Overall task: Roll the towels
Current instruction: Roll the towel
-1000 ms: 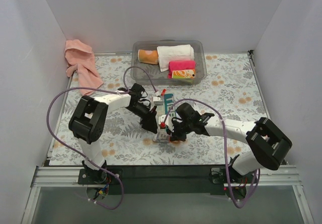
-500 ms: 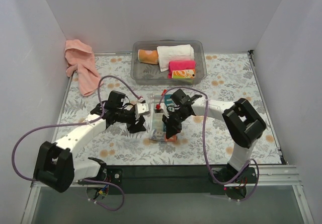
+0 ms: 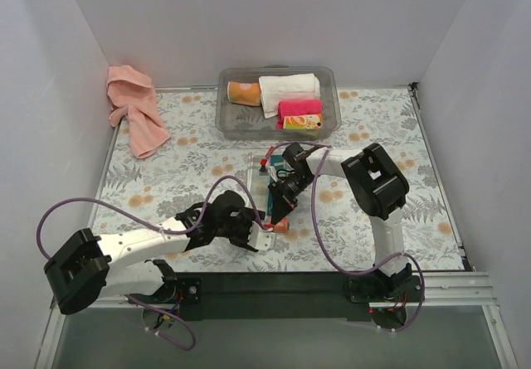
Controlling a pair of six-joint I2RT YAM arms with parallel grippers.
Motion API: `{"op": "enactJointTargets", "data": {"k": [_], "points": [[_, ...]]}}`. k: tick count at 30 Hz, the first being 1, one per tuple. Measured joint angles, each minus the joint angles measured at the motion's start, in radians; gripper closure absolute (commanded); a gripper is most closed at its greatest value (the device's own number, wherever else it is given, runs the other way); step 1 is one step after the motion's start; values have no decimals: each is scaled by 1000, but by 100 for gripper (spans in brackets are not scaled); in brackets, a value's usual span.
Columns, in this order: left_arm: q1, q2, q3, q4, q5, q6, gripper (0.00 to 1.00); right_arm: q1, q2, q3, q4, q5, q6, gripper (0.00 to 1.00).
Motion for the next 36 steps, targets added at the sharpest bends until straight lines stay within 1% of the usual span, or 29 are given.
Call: {"op": "enactJointTargets", "data": {"k": [3,7,10,11,12,13,14,15,16,17,19,20,21,23,26,28,29,30,33,36], "points": [[-38,75,3,65,-43,27,48,-4,21,11,-9,-21,18,99],[-52,166,13,118,-77,50,50,-11,40,17,-13,-41,30,99],[-53,209,14,156,-102,72,68,-18,52,18,-16,-57,44,99],[-53,222,21,162,-109,80,79,-19,55,18,-16,-59,48,97],[-53,235,32,162,-113,83,82,-21,56,19,-16,-61,52,93],[-53,247,44,153,-116,84,87,-23,57,19,-16,-61,60,85],[-53,255,55,143,-117,80,87,-26,57,19,-18,-60,64,80],[-53,260,69,124,-114,76,92,-32,58,18,-19,-60,73,76],[-53,268,88,97,-109,65,96,-41,58,18,-21,-60,82,68],[-51,270,95,86,-107,58,96,-45,57,18,-23,-59,90,64],[-49,283,122,45,-90,35,99,-59,55,16,-31,-70,112,60],[-48,288,133,30,-80,25,100,-69,51,14,-32,-70,124,56],[-43,296,148,10,-65,13,100,-79,46,10,-32,-72,132,53],[-26,314,180,-30,-27,-12,100,-101,30,0,-32,-69,142,52],[15,348,233,-97,50,-47,100,-130,0,-18,-14,-6,149,50],[58,380,272,-143,119,-66,100,-145,-17,-39,-2,18,162,49],[82,399,293,-164,155,-73,100,-153,-28,-51,6,29,171,46],[103,417,309,-182,186,-78,100,-158,-45,-64,14,42,182,46],[183,492,378,-249,309,-95,100,-173,-100,-102,39,102,199,45],[237,562,439,-319,411,-105,100,-204,-150,-130,71,162,207,45]]}}
